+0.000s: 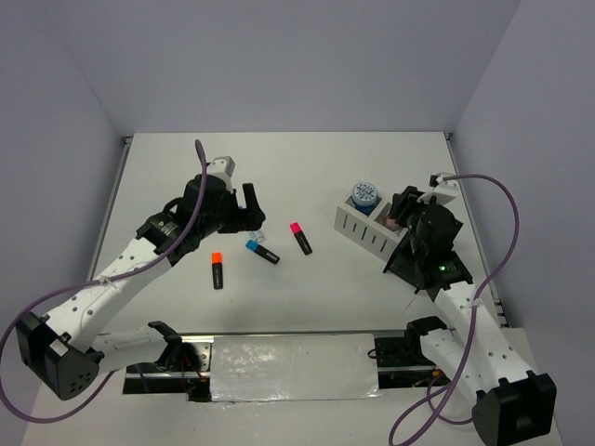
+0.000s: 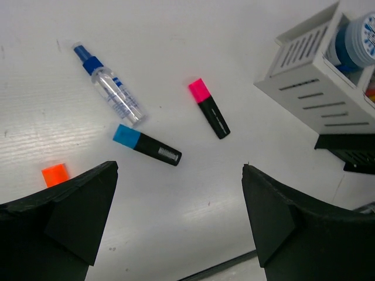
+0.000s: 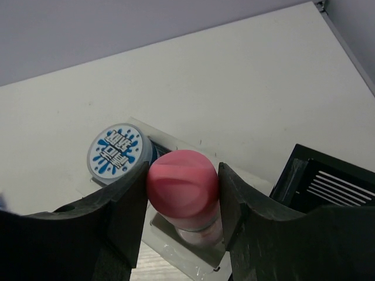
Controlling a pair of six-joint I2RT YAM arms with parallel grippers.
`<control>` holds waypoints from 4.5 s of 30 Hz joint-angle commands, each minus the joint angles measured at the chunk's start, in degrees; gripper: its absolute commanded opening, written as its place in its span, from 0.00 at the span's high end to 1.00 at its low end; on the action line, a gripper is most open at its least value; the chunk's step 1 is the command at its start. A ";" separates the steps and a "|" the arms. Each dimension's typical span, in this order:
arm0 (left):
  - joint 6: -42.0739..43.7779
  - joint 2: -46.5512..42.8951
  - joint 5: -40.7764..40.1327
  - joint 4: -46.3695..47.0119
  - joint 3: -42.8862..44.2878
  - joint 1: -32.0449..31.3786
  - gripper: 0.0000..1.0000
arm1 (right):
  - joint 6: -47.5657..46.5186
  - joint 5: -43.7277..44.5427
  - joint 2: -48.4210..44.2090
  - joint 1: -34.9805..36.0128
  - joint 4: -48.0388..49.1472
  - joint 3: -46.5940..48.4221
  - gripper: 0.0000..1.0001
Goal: Sort the stationery into containers
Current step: Place the stationery in the storage box, then pick up the stationery from the center of the board, then place the stationery in the storage box, then pick up the pen from the center of the board.
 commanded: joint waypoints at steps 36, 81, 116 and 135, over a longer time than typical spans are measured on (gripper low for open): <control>-20.07 52.27 -12.29 -11.59 24.98 4.01 0.96 | 5.36 -15.08 -4.48 0.20 -31.59 26.02 0.00; 16.85 18.34 36.69 21.30 14.35 -8.03 0.11 | 16.80 -39.91 13.11 9.43 -13.54 26.37 1.00; -6.07 7.17 -3.76 -12.27 3.19 -4.96 0.01 | 3.33 16.13 13.54 -14.56 -7.06 7.93 0.59; -55.03 38.28 -10.72 -30.73 20.06 -5.04 0.01 | 13.97 6.98 6.59 3.17 -35.53 23.91 0.00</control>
